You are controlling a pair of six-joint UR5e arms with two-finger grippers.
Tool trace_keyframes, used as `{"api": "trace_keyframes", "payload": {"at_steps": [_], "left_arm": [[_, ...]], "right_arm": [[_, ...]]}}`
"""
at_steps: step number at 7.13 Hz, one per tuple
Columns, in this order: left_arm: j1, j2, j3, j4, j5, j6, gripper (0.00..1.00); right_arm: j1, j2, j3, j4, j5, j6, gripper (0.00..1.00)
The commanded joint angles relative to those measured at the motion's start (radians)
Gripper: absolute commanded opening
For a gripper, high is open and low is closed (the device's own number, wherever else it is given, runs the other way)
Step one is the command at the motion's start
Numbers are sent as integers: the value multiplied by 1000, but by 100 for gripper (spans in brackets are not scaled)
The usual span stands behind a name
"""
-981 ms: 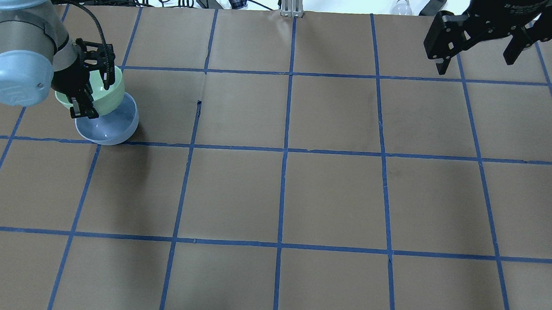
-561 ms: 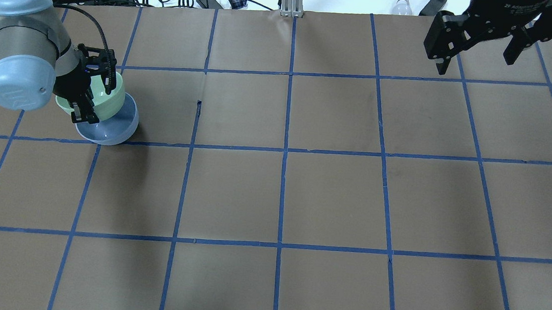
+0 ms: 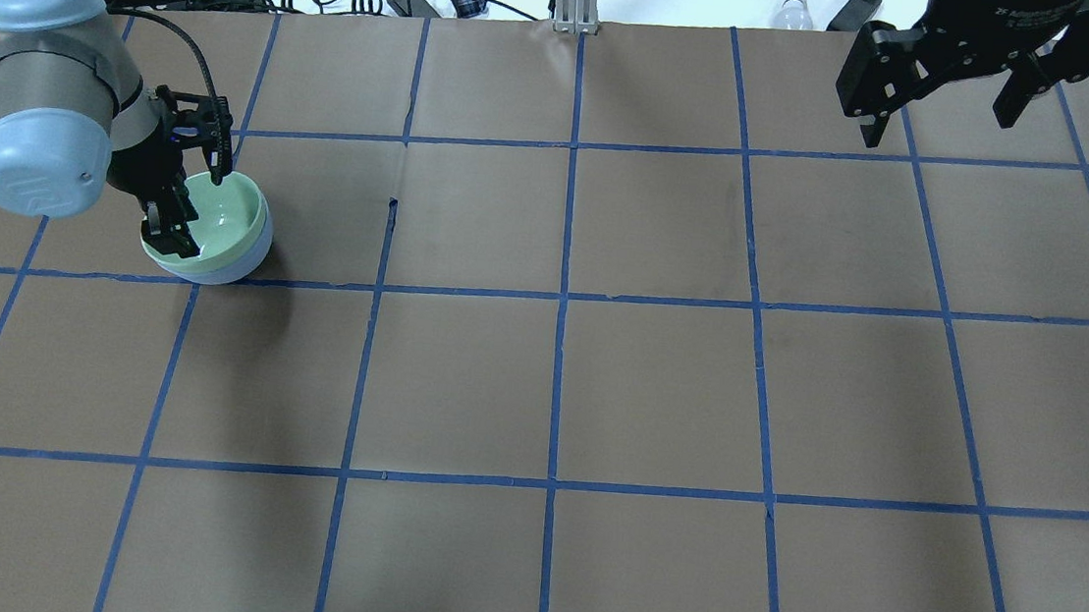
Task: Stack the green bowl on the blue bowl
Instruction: 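Lower the mint-green bowl into the light blue bowl and open the left gripper, then lift the open left gripper up away from the stacked bowls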
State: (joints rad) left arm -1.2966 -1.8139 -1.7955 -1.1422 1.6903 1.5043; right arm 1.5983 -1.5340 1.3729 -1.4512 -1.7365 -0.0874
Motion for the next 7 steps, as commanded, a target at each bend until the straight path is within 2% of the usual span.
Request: {"api": "trace_keyframes", "payload": {"at_steps": [1, 3, 4, 7], "left_arm": [[-16, 36, 24, -17, -4, -118, 100], [-105, 91, 83, -132, -15, -488, 100], [-133, 119, 115, -196, -56, -677, 100], [-162, 224, 175, -377, -76, -1150, 100]], "right_arm": [[0, 0, 0, 0, 0, 0, 100], [0, 0, 0, 0, 0, 0, 100], [0, 0, 0, 0, 0, 0, 100], [0, 0, 0, 0, 0, 0, 100]]}}
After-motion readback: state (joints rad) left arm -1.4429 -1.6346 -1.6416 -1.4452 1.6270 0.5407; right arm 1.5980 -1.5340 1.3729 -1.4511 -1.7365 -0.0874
